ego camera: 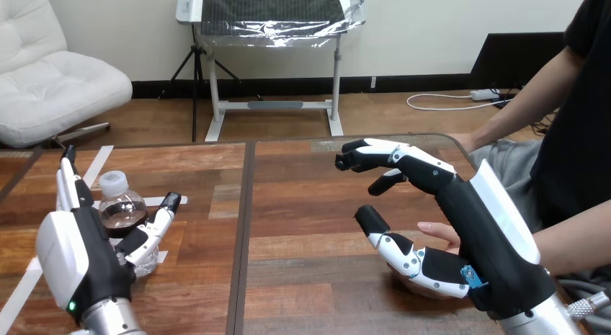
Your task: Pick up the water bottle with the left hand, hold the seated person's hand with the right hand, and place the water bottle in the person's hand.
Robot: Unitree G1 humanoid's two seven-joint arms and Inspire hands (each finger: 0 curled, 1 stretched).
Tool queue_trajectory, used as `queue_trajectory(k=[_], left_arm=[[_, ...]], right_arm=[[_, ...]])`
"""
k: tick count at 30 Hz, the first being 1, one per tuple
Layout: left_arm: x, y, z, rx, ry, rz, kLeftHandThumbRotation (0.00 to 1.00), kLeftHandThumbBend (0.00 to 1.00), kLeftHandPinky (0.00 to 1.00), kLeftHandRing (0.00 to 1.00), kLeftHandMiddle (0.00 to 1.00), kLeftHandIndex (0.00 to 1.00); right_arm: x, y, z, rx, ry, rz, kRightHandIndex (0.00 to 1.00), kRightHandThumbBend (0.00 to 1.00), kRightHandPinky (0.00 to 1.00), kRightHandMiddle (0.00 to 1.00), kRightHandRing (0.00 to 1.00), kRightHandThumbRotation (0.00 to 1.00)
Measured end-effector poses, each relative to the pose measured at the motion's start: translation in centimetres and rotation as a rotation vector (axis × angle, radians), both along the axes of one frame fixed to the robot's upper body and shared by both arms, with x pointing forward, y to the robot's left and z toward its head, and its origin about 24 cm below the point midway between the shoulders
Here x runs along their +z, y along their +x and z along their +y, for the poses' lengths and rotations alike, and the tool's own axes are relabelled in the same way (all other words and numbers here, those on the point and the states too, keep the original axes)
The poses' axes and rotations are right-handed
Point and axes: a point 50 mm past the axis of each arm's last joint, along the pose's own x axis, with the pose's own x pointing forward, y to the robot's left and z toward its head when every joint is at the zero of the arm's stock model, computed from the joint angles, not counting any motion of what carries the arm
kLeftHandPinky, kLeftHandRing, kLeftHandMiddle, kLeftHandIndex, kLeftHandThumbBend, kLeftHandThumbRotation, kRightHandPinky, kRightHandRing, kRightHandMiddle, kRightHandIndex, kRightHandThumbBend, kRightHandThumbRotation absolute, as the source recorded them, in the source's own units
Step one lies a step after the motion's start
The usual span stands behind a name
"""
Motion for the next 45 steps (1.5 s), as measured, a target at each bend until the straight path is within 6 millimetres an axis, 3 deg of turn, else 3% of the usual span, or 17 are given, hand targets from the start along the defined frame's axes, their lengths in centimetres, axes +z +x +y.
queue_trajectory(k=[10,27,45], left_arm=[[-0.5,0.8,0.4,0.027,0.034,0.036,0.45,0.88,0.86,0.95,0.98,1.00],[-1.0,1.3,1.1,0.071,0.061,0.055,0.40,0.89,0.90,0.96,0.98,0.98],[-1.3,1.6,1.5,0.102,0.080,0.090,0.43,0.91,0.90,0.95,0.96,0.96]], right_arm=[[0.0,0.0,0.0,-0.001,-0.001,0.000,0.70,0.30,0.57,0.79,0.72,0.00],[0.0,0.0,-0.1,-0.001,-0.004,0.000,0.70,0.31,0.56,0.79,0.72,0.00],[0.0,0.0,-0.1,0.007,-0.016,0.004,0.70,0.31,0.55,0.79,0.70,0.00]])
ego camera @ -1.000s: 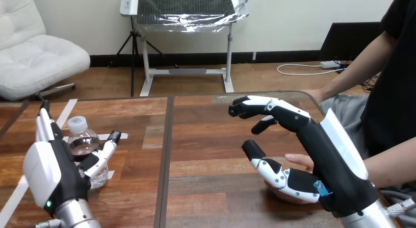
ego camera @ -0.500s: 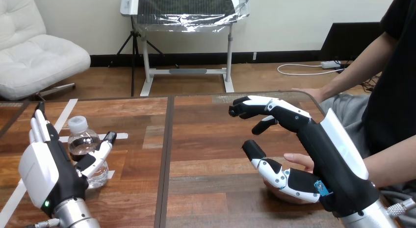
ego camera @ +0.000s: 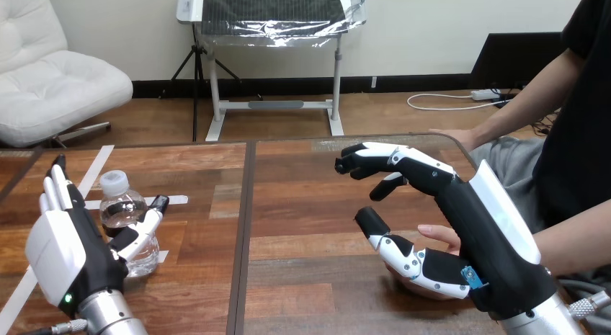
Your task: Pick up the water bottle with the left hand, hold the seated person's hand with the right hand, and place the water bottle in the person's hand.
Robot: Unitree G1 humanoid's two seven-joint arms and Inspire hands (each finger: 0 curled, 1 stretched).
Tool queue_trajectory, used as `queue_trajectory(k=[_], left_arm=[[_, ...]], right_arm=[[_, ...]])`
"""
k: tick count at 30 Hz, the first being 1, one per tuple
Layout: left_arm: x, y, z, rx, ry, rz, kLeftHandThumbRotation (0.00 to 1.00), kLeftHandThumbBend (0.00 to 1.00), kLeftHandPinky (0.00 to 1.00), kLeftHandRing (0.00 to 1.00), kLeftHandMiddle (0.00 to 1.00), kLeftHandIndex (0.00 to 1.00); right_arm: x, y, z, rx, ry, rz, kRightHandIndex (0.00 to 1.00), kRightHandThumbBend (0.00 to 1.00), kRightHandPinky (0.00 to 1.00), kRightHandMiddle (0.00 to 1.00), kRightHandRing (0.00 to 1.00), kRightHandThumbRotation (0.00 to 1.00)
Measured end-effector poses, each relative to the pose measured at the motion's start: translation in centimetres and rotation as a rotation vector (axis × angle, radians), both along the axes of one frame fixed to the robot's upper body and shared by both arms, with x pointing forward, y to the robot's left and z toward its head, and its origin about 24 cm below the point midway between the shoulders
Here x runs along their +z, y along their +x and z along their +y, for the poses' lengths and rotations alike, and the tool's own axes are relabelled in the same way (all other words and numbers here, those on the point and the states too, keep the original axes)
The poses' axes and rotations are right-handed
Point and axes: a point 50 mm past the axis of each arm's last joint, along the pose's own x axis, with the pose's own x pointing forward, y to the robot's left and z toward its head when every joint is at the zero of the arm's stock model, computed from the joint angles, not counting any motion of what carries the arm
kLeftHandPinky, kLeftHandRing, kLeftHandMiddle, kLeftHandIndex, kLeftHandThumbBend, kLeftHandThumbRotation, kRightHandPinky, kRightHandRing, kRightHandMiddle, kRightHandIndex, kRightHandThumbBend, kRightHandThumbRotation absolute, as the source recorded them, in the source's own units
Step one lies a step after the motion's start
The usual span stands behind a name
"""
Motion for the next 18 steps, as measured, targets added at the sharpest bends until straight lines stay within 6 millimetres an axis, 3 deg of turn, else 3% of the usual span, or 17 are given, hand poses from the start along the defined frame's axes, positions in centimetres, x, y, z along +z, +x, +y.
queue_trajectory(k=[18], left_arm=[[0.12,0.20,0.64,0.009,0.012,0.017,0.41,0.89,0.83,0.91,0.93,0.93]], right_arm=[[-0.01,0.02,-0.22,0.005,-0.021,0.007,0.70,0.32,0.55,0.79,0.71,0.00]])
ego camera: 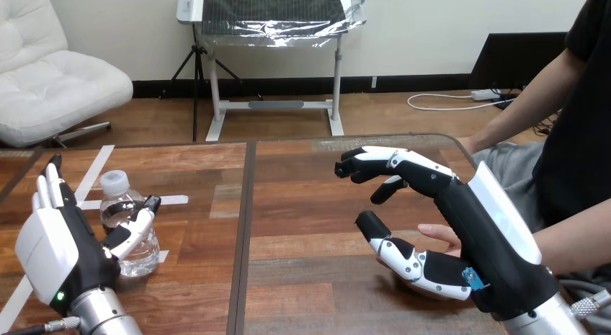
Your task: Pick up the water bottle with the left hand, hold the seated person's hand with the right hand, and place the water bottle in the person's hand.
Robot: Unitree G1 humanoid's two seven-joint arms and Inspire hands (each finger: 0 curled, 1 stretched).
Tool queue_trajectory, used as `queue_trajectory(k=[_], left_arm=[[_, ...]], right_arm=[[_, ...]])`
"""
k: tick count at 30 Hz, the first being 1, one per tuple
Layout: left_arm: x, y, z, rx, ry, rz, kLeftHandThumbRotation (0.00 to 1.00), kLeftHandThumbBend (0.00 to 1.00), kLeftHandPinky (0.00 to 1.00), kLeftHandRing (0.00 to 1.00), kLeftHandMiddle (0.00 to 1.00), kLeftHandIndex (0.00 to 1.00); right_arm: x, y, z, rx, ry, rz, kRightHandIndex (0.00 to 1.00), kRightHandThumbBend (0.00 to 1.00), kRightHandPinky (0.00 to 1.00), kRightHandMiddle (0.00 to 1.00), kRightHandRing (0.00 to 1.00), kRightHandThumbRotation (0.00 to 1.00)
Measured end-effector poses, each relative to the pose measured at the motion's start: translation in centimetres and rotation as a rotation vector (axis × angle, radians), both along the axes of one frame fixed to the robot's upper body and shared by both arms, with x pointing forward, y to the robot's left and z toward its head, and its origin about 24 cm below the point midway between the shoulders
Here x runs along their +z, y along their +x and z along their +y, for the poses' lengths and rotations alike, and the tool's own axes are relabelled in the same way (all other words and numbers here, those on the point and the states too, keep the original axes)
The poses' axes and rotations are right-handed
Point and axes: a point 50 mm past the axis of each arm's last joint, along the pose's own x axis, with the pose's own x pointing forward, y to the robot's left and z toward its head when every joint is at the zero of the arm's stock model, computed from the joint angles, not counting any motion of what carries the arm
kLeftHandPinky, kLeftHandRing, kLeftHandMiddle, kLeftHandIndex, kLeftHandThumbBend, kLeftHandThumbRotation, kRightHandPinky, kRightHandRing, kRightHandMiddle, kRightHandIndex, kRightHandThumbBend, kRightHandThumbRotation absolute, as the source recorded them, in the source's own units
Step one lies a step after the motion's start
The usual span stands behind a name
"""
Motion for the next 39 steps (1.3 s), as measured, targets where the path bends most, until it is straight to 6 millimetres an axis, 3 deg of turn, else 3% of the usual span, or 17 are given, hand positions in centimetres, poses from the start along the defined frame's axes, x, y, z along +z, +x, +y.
queue_trajectory(k=[16,39], left_arm=[[-0.4,0.7,-0.1,-0.058,-0.137,0.085,0.41,0.89,0.77,0.86,0.90,0.90],[-0.3,1.6,-0.2,-0.092,-0.166,0.159,0.44,0.92,0.75,0.85,0.88,0.88]], right_arm=[[0.0,0.0,0.0,0.000,-0.006,0.000,0.70,0.32,0.55,0.78,0.71,0.00],[-0.2,0.1,-0.1,-0.011,-0.010,0.021,0.70,0.33,0.56,0.78,0.71,0.00]])
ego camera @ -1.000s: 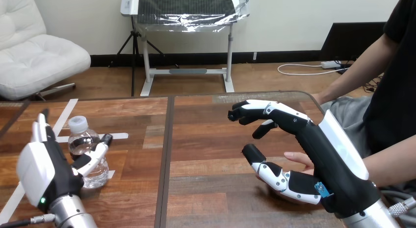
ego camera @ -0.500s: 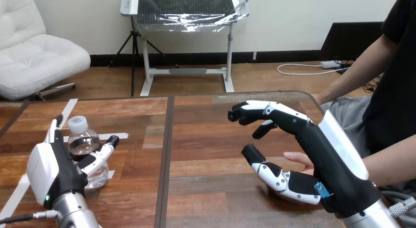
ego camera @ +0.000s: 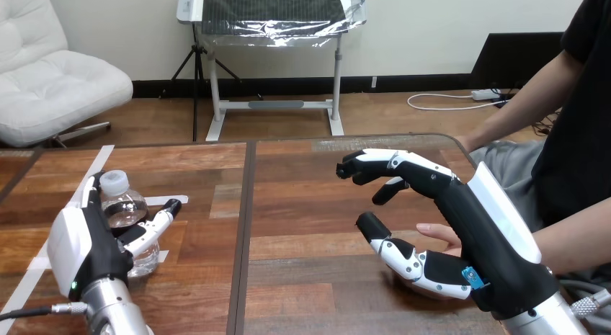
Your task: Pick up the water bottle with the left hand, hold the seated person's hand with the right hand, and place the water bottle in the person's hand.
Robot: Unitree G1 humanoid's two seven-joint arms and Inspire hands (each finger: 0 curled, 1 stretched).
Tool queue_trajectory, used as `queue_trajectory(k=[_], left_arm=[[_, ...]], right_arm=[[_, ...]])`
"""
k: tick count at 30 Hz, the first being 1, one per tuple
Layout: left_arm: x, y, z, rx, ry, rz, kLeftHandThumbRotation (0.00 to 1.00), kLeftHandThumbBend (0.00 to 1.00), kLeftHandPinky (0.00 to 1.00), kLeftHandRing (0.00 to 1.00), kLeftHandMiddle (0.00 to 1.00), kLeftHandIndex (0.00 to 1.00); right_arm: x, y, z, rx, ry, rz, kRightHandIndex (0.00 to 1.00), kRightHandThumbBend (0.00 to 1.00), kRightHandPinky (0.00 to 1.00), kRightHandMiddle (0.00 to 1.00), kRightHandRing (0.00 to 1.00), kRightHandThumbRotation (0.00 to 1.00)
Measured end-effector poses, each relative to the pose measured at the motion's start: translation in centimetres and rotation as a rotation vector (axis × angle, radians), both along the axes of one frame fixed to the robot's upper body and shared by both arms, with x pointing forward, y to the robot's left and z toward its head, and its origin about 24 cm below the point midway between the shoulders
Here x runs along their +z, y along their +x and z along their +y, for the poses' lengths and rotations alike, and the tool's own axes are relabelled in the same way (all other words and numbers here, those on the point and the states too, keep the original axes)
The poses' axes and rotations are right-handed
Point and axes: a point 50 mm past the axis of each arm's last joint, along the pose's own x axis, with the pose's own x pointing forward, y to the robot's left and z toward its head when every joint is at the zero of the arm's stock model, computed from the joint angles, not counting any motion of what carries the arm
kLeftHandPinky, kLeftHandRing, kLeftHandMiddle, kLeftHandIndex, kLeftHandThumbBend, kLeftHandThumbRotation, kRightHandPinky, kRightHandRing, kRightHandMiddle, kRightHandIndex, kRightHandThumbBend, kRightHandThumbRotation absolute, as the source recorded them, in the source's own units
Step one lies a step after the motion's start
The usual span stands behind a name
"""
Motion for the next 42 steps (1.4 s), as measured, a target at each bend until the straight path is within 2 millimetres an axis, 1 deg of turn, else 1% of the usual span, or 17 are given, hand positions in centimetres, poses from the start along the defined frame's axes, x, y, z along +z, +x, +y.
queue_trajectory(k=[4,11,30,37,42], left_arm=[[0.1,0.2,0.0,0.002,0.000,0.009,0.46,0.93,0.75,0.84,0.88,0.88],[0.2,0.7,-0.1,0.000,0.000,0.018,0.45,0.91,0.74,0.83,0.87,0.88],[0.2,1.3,-0.2,0.004,0.010,0.047,0.48,0.89,0.76,0.86,0.90,0.89],[0.1,1.6,-0.3,0.005,0.020,0.062,0.45,0.88,0.75,0.84,0.88,0.88],[0.0,1.7,-0.2,0.007,0.033,0.070,0.35,0.85,0.73,0.82,0.85,0.87]], right_arm=[[-0.1,0.0,0.0,-0.003,-0.001,0.007,0.70,0.33,0.56,0.78,0.71,0.00],[-0.1,0.1,0.0,0.000,-0.009,0.015,0.70,0.33,0.56,0.78,0.71,0.00],[-0.1,0.1,-0.1,0.000,-0.020,0.024,0.70,0.34,0.56,0.78,0.71,0.00],[-0.1,0.1,-0.2,-0.001,-0.027,0.027,0.69,0.34,0.56,0.78,0.71,0.00],[0.0,0.1,-0.3,0.000,-0.035,0.027,0.69,0.34,0.56,0.77,0.70,0.00]])
